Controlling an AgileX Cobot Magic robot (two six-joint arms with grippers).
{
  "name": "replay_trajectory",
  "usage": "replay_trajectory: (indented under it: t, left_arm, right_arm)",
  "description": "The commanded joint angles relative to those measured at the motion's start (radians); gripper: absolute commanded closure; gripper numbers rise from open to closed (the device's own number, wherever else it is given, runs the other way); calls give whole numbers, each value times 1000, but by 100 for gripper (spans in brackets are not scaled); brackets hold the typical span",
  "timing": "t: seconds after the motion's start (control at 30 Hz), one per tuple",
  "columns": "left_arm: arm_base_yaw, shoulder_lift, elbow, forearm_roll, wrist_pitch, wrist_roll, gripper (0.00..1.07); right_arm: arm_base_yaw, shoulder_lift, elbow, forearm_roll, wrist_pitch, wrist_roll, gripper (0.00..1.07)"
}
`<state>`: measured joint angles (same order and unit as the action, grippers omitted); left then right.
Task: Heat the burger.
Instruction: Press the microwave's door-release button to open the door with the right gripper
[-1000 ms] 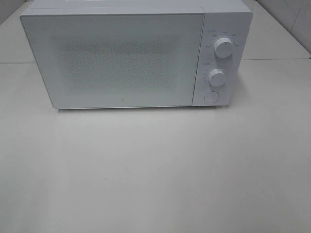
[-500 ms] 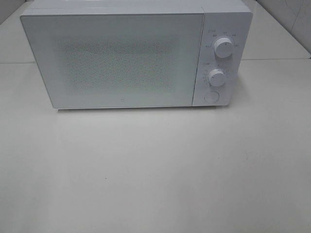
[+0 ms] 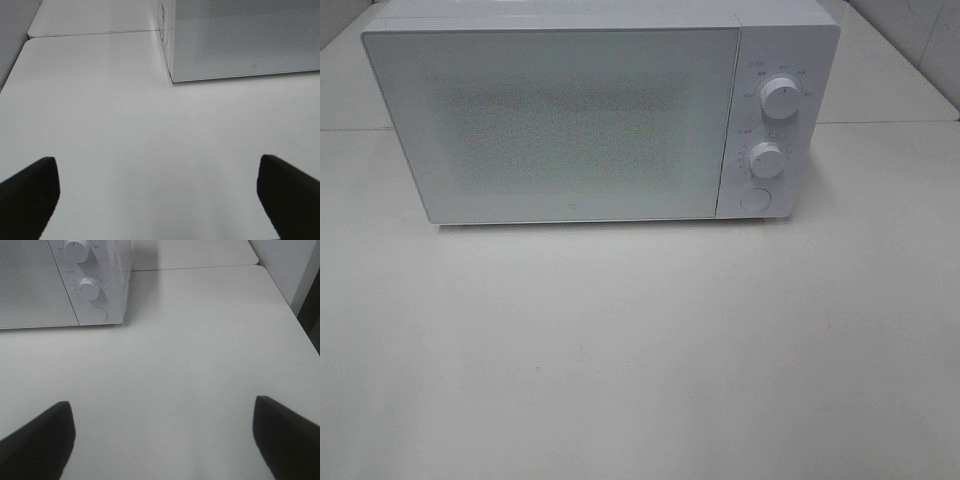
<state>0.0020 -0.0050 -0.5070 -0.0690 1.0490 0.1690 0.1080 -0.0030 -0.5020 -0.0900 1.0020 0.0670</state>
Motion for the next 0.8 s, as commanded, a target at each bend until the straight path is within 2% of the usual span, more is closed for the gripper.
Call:
replay_trajectory:
  t: [0.03, 0.07, 0.1, 0.17, 0.2, 0.27, 0.53, 0.8]
  left_arm:
    - [1, -17, 1, -2, -1, -5, 2]
    - [1, -17, 1, -2, -1, -5, 2]
    - [1, -17, 1, -2, -1, -5, 2]
    - [1, -17, 1, -2, -1, -5, 2]
    - [1, -17, 1, -2, -1, -5, 2]
    - [1, -17, 1, -2, -1, -5, 2]
    - [1, -17, 1, -2, -1, -5, 2]
    - [1, -17, 1, -2, -1, -5, 2]
  right_arm:
    - [-8, -31, -14, -11, -27, 2, 29]
    - [-8, -30, -27, -15, -80, 2, 37]
    - [-8, -30, -27, -15, -80, 2, 37]
    - [-8, -28, -28, -22, -232, 2, 46]
    - [-8, -28, -28, -22, -232, 2, 46]
    - [-8, 4, -27, -46, -395, 2, 53]
    - [-8, 163, 38, -165, -705, -2, 61]
    - [-8, 363, 97, -169, -915, -1, 63]
